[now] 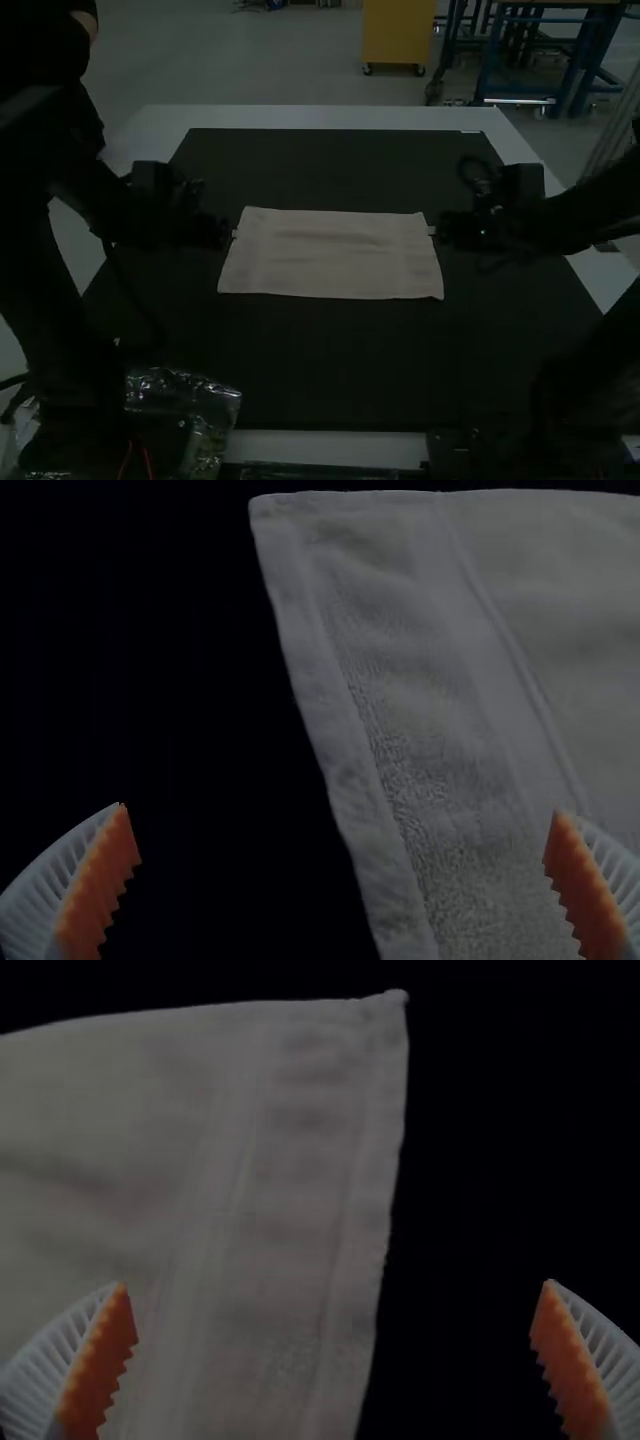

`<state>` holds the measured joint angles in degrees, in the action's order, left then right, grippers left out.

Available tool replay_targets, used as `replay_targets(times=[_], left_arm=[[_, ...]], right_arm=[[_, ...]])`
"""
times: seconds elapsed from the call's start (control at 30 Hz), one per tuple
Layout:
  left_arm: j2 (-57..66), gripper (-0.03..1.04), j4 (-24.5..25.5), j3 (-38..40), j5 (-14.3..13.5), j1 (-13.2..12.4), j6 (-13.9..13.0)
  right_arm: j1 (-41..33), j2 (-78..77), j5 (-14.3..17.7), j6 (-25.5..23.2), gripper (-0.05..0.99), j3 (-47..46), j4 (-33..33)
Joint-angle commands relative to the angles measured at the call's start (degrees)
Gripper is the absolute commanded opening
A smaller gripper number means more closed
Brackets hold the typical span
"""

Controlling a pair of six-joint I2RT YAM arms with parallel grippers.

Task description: Fold the towel.

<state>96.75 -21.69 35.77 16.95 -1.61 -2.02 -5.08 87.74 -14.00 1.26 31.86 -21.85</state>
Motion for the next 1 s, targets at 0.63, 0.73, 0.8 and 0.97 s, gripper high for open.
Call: replay_targets(times=[0.63,0.73,0.8,0.97], left_arm=[[12.59,0.95,-0.81,12.04,0.28,0.46,0.44],[13.20,0.95,-0.72,12.66,0.28,0.90,0.44],[13.47,0.95,-0.81,13.10,0.28,1.34,0.44],[14.43,0.95,-0.37,14.24,0.28,2.13,0.53]], right_arm=[[-3.00,18.52,-0.50,-0.73,0.90,12.70,-6.19],[-3.00,20.27,-0.50,-0.73,0.90,13.85,-6.45],[-3.00,21.24,-0.50,-0.73,0.90,14.64,-6.72],[-3.09,24.40,-0.50,-0.73,0.90,17.01,-6.81]])
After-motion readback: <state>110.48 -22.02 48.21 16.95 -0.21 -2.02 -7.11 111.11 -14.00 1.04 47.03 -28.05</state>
